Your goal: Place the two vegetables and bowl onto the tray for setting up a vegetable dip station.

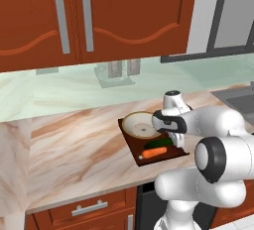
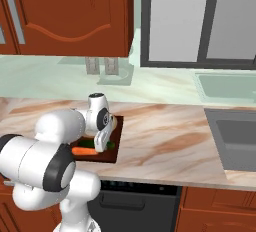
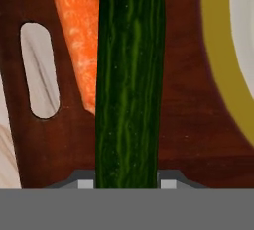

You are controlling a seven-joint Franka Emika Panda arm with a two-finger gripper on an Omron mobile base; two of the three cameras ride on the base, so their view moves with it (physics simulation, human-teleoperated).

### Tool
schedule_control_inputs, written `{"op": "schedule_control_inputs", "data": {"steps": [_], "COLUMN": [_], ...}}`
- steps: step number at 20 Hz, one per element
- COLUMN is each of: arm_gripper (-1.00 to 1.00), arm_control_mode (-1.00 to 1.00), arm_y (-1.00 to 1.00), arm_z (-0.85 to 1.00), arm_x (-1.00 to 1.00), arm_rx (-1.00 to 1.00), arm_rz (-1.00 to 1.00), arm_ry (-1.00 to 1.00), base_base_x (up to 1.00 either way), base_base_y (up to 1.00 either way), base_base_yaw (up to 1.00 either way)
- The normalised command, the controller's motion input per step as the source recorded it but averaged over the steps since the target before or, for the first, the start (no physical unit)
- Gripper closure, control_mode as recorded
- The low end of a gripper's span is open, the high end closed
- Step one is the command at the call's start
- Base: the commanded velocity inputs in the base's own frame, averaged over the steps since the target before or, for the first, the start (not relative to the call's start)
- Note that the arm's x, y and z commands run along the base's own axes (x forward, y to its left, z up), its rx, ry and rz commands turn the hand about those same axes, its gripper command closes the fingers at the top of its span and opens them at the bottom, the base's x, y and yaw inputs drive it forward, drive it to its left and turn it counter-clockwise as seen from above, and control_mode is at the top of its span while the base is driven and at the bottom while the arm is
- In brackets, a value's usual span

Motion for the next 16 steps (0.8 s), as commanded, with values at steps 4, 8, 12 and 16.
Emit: {"op": "schedule_control_inputs", "data": {"steps": [4,8,12,16], "arm_gripper": [1.0,1.0,1.0,1.0], "arm_control_mode": [-1.0,-1.0,-1.0,-1.0], "arm_y": [0.05,0.07,0.06,0.03], "arm_z": [0.0,0.0,0.0,0.0], "arm_x": [0.03,0.02,0.05,0.05], "arm_rx": [0.0,0.0,0.03,0.04], "arm_rz": [0.0,0.0,0.0,0.0], "arm_ry": [0.01,0.0,0.0,0.0], "base_base_x": [0.0,0.0,0.0,0.0], "base_base_y": [0.0,0.0,0.0,0.0], "base_base_yaw": [0.0,0.0,0.0,0.0]}}
